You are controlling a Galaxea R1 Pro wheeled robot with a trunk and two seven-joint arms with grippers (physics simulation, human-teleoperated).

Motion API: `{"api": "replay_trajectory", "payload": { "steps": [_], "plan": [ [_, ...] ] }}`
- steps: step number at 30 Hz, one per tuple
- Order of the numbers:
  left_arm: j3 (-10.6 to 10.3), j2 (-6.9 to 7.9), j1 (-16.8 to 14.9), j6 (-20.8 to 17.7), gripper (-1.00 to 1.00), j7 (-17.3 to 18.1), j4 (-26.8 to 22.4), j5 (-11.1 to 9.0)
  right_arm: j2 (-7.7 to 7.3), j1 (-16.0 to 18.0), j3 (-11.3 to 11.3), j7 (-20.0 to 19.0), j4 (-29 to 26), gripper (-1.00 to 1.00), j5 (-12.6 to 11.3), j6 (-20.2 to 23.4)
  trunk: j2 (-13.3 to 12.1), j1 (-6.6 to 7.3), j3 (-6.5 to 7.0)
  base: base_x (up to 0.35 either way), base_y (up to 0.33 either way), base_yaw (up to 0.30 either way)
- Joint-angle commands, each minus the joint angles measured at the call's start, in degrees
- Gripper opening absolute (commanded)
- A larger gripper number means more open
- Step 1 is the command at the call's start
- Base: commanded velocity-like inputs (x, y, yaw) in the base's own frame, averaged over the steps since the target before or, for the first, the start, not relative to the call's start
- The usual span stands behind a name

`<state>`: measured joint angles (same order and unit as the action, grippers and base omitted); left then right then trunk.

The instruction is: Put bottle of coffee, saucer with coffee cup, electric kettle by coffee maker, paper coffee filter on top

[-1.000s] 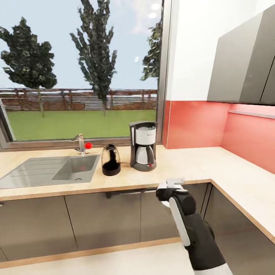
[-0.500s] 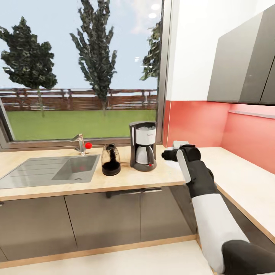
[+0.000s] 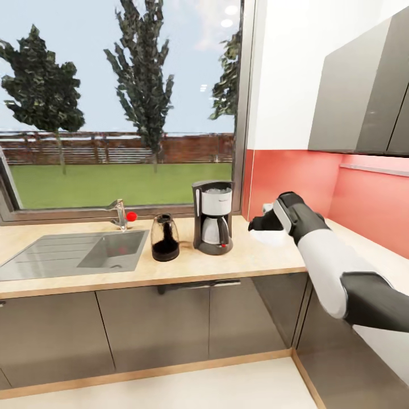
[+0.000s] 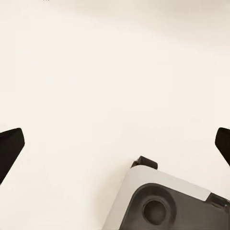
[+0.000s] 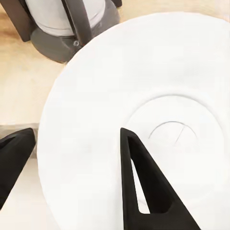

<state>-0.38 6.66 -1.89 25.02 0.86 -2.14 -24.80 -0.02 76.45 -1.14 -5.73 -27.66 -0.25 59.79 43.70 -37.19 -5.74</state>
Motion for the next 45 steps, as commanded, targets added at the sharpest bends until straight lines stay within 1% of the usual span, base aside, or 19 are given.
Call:
{"api": "replay_trajectory", "payload": {
  "steps": [1,2,4,6,9,11,14,19,23,29,32,36,42,45],
  "plan": [
    [-0.25,0.12,-0.04,0.09,1.0,0.09,0.05,-0.09,0.16,1.12,-0.2,-0.98,2.78,-1.0,0.76,0.21,0.08,-0.01,-0.1,0.0,0.0,0.0],
    [-0.31,0.17,-0.04,0.08,1.0,0.09,0.06,-0.05,0.18,1.45,-0.21,-1.27,3.69,-1.0,0.9,0.21,0.08,-0.01,-0.1,0.0,0.0,0.0],
    [-0.49,0.41,-0.04,0.04,1.0,0.09,0.34,0.04,0.26,2.72,-0.24,-2.65,7.25,-1.0,1.31,0.21,0.08,-0.01,-0.1,0.0,0.0,0.0],
    [-0.6,0.65,-0.04,-0.01,1.0,0.03,0.75,0.08,0.33,3.69,-0.35,-3.36,9.99,-1.0,2.11,0.21,0.08,-0.01,-0.1,0.0,0.0,0.0],
    [-0.66,1.02,-0.04,-0.3,1.0,-0.04,1.34,0.1,0.5,4.22,-0.47,-3.72,13.11,-1.0,5.12,0.21,0.08,-0.01,-0.1,0.0,0.0,0.0],
    [-0.67,1.16,-0.04,-0.74,1.0,-0.06,1.61,0.1,0.44,4.33,-0.5,-3.85,14.52,-1.0,6.4,0.21,0.08,-0.01,-0.1,0.0,0.0,0.0],
    [-0.72,1.11,-0.04,-1.07,1.0,-0.06,1.73,0.11,0.25,4.38,-0.52,-3.89,15.26,-1.0,7.14,0.21,0.08,-0.01,-0.1,0.0,0.0,0.0],
    [-0.7,1.22,-0.04,-1.61,1.0,-0.08,1.79,0.11,0.29,4.41,-0.6,-3.31,15.57,-1.0,7.58,0.21,0.08,-0.01,-0.1,0.0,0.0,0.0],
    [-0.7,1.52,-0.04,-3.6,1.0,-0.14,1.79,0.11,0.3,4.48,-0.89,-2.8,15.61,-1.0,7.84,0.21,0.08,-0.01,-0.1,0.082,0.0,0.0],
    [-0.71,2.42,-0.04,-4.85,1.0,-0.15,1.85,0.07,-0.47,4.57,-0.84,-2.41,15.73,-1.0,7.85,0.21,0.08,-0.01,-0.1,0.262,0.0,0.0],
    [-0.74,2.47,-0.04,-5.01,1.0,-0.16,1.87,0.1,-1.15,4.58,-0.77,-2.4,17.58,-1.0,7.76,0.21,0.08,-0.01,-0.1,0.328,0.0,0.0],
    [-0.76,2.35,-0.09,-5.92,1.0,-0.14,1.86,0.11,-1.37,4.58,-0.75,-2.39,20.26,-1.0,7.95,0.21,0.08,-0.01,-0.1,0.336,0.0,0.001],
    [-0.75,2.09,-0.12,-6.1,1.0,-0.09,1.84,0.17,-1.5,4.58,-0.74,-2.5,20.52,-1.0,7.96,0.21,0.08,-0.01,-0.36,0.324,-0.025,0.124],
    [-0.74,2.12,-0.07,-6.07,1.0,-0.07,1.87,0.12,-2.16,4.58,-0.78,-2.53,20.54,-1.0,7.98,0.21,0.08,-0.01,-0.54,0.145,-0.04,0.195]
  ]
}}
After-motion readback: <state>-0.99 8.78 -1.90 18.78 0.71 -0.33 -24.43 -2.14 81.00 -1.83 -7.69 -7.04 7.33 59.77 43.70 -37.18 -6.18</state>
